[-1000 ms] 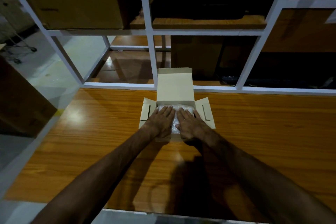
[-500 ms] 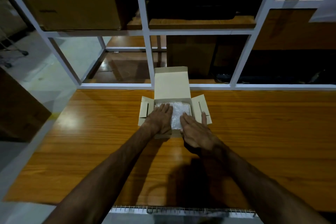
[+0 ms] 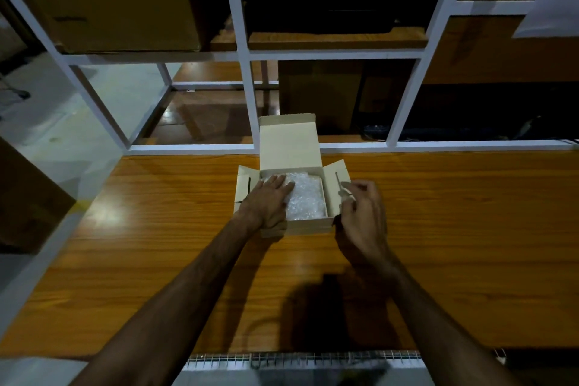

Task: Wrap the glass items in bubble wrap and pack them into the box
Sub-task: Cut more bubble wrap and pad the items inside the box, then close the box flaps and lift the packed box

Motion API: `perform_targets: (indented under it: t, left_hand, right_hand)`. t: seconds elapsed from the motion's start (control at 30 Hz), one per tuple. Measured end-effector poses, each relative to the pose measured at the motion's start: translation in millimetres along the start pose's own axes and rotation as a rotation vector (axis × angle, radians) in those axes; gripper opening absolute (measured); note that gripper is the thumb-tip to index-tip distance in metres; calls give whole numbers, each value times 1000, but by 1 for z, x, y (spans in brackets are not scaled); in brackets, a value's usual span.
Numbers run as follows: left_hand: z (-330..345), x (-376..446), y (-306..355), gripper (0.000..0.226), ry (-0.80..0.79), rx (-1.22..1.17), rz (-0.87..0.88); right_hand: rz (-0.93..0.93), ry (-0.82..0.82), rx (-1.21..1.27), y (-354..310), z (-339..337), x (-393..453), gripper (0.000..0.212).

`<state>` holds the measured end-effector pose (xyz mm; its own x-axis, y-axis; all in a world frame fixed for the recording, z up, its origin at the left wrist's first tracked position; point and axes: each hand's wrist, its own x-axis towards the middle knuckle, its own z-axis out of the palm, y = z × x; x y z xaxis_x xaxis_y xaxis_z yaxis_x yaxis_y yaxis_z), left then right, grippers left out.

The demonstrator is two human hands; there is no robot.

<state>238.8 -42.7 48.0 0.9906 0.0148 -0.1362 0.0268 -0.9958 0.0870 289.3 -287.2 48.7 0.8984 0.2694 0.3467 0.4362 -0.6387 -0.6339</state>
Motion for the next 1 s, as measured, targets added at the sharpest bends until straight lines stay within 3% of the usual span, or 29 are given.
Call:
perform_targets:
  t: [0.07, 0.17, 0.23, 0.3, 0.37, 0.43, 0.5, 0.6, 0.67, 0.73, 0.87, 1.0]
  left_hand:
    - [-2, -5, 2, 77, 43, -32, 12]
    - [-4, -13, 9, 65, 124, -118, 13]
    - [-1, -24, 16, 55, 246, -171, -44]
    - [4, -39, 24, 48, 467, -211, -198]
    - [9, -54, 28, 40, 685, -263, -444]
    - [13, -65, 28, 37, 804, -329, -658]
    - [19, -68, 23, 43, 817, -434, -777]
    - [26, -60, 16, 52, 778, -837, -909]
    - [28, -56, 14, 46, 764, -1052, -906]
    - [26, -54, 14, 44, 777, -1097, -891]
    - [16, -46, 19, 34, 844, -1023, -815]
    - [7, -36, 39, 20, 793, -862, -705]
  right_hand:
    - [250, 53, 196, -4, 6, 6, 42]
    - [637, -3, 539, -10, 17, 17, 56]
    - [727, -40, 674, -10, 24, 19, 54]
    - [743, -12, 711, -15, 27, 20, 45]
    - [704, 33, 673, -16, 32, 20, 35]
    - [634, 35, 649, -17, 39, 19, 24]
    - [555, 4, 594, -23, 44, 17, 23]
    - [330, 18, 333, -30, 51, 9, 39]
    - [146, 29, 140, -28, 58, 3, 43]
    - [57, -26, 27, -23, 62, 0, 46]
    - [-49, -189, -59, -15, 57, 0, 54]
    - [-123, -332, -135, -9, 48, 1, 65]
